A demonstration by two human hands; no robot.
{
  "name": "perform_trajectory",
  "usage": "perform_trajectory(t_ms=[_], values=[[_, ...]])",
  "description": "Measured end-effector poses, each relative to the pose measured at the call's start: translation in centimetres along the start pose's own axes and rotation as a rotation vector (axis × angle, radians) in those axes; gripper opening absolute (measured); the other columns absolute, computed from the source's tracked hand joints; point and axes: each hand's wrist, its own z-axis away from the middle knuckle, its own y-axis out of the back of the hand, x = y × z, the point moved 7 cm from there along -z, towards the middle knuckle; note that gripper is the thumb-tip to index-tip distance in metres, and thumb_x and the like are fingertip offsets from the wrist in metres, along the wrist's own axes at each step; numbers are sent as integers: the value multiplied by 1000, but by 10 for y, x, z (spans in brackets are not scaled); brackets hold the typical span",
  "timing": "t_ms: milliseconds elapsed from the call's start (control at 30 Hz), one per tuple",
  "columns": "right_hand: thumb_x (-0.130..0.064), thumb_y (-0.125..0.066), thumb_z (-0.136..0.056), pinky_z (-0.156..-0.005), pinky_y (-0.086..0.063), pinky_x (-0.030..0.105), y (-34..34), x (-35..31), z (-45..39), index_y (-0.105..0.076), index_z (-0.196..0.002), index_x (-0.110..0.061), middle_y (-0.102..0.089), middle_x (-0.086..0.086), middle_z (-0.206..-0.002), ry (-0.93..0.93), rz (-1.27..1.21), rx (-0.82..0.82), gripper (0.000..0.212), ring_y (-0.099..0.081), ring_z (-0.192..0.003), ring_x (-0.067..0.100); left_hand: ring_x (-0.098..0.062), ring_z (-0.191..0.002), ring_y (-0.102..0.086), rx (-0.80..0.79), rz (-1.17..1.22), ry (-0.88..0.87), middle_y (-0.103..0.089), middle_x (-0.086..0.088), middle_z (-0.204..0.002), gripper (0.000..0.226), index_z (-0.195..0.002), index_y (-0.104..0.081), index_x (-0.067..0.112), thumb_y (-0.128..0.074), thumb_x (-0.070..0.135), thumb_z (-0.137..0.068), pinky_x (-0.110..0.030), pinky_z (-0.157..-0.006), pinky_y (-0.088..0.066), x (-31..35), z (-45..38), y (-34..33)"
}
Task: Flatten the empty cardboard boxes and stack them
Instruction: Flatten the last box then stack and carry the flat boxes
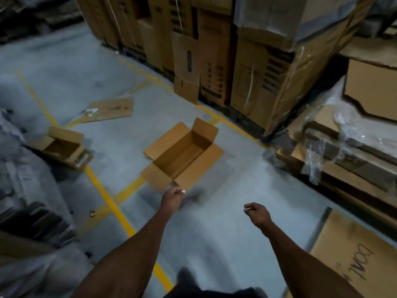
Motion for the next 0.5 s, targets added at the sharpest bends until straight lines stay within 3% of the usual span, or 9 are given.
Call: perform_trajectory(t_ms=[133,200,233,300,400,467,500], values=[[-11,-70,-86,-92,-48,28,-68,-53,-9,-75,-98,-12,-73,7,-107,22,46,-41,13,-66,-103,22,-22,-82,-53,79,77,52,-62,-8,-71,17,-84,-69,21,-64,36,-79,-36,-76,-38,-27,-27,87],[-13,-71,-85,-91,-50,29,-97,-81,-13,-75,-95,-15,-74,7,-106,29,50,-55,11,-67,-103,22,-27,-78,-53,87,84,72,-62,-36,-85,18,-85,-69,19,-65,36,-79,-37,-76,-35,-31,-39,121],[-13,-71,-85,-91,-50,29,-110,-95,-14,-76,-97,-15,-74,7,-106,30,56,-62,13,-68,-103,23,-38,-76,-58,76,61,79,-61,-41,-100,18,-86,-69,18,-65,35,-80,-37,-76,-35,-38,-52,134],[-14,-70,-85,-89,-48,26,-133,-121,-17,-76,-101,-13,-74,7,-106,51,84,-74,17,-67,-103,22,-56,-93,-62,77,28,114,-61,-38,-109,22,-87,-69,18,-65,38,-78,-36,-75,-36,-51,-74,160],[-15,-70,-86,-83,-46,24,-160,-154,-27,-75,-102,-13,-74,7,-104,59,102,-91,17,-67,-102,23,-48,-99,-66,82,-1,105,-64,-36,-106,12,-87,-71,19,-68,31,-85,-34,-75,-38,-50,-99,195],[-18,-68,-88,-83,-46,25,-175,-174,-39,-75,-103,-13,-73,7,-105,71,98,-84,18,-66,-101,22,-29,-83,-67,83,-16,81,-67,-30,-83,9,-83,-70,19,-67,22,-91,-34,-74,-38,-39,-114,215],[-20,-67,-89,-84,-46,25,-182,-185,-44,-75,-104,-13,-73,6,-105,82,95,-79,18,-65,-101,22,-22,-81,-60,78,-33,64,-65,-17,-72,12,-81,-69,21,-67,20,-92,-34,-74,-38,-35,-123,225]])
